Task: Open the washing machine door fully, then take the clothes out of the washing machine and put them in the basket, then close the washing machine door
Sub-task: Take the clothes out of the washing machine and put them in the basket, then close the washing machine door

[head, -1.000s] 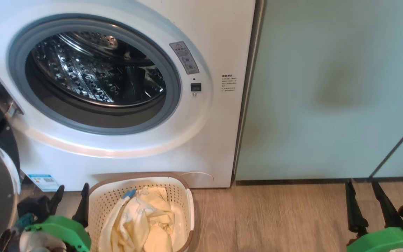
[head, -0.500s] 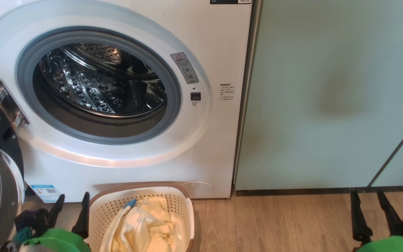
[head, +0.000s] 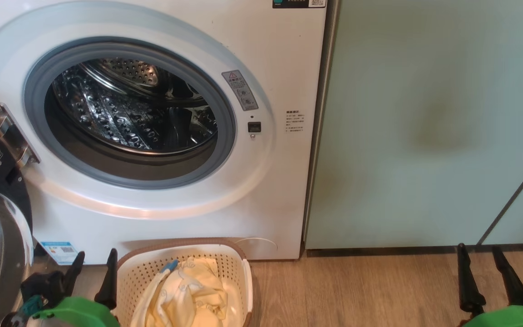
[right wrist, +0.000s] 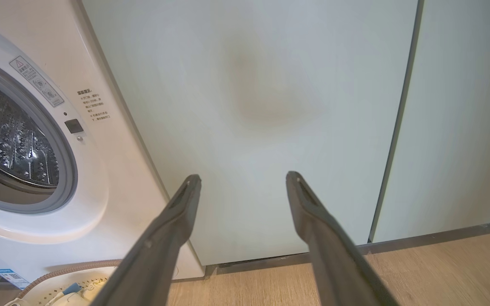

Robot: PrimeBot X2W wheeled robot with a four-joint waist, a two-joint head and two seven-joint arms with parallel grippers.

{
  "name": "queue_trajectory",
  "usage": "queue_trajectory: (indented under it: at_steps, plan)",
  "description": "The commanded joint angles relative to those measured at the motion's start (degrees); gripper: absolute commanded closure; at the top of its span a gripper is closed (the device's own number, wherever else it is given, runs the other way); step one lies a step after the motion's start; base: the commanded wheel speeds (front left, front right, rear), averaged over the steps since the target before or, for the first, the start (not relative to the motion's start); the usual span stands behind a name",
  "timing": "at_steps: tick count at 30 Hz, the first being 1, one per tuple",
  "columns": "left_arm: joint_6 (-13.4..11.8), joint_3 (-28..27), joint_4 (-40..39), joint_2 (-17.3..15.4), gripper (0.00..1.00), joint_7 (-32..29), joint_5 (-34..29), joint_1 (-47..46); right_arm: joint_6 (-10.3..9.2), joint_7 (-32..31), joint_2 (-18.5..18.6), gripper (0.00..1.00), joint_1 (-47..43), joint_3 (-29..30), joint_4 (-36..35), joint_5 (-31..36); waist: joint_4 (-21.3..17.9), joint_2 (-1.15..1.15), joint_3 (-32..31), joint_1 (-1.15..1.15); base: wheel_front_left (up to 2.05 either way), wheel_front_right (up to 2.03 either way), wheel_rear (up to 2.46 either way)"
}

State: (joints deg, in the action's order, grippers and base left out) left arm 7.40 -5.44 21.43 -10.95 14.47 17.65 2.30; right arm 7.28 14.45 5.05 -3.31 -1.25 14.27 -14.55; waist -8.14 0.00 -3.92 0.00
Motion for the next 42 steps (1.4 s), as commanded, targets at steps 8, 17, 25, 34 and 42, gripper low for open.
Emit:
queue_trajectory:
  at_steps: [8,17,25,34,42]
  plan:
    - [0.1,-2.1,-1.7,-1.3,0.0,0.5,-0.3,-1.9,0.21,0.5,1.0,0.0,1.8,-1.0,-1.8,0.4,0.0,0.0,-0.2,0.0,-0.08,0.08,0.0]
    - [0.1,-1.6,-1.4,-1.5,0.0,0.5,-0.2,-1.9,0.21,0.5,1.0,0.0,1.8,-1.0,-1.9,0.3,0.0,0.0,0.0,0.0,-0.96,0.92,0.05]
    - [0.1,-1.7,-1.6,-1.7,0.0,0.5,0.0,-1.9,0.21,0.5,1.0,0.0,1.6,-0.8,-2.0,0.3,0.1,0.0,0.2,0.0,-2.02,1.93,0.09]
    - [0.1,-1.8,-2.6,-1.7,0.0,0.5,0.1,-1.7,0.21,0.5,1.0,0.0,1.5,-0.8,-2.1,0.3,0.3,0.0,0.3,0.0,-1.71,1.66,0.05]
    - [0.1,-2.3,-2.8,-1.5,0.0,0.5,0.3,-1.9,0.21,0.5,1.0,0.0,1.5,-0.6,-2.2,0.3,0.8,0.0,0.3,0.0,-0.54,0.54,0.0]
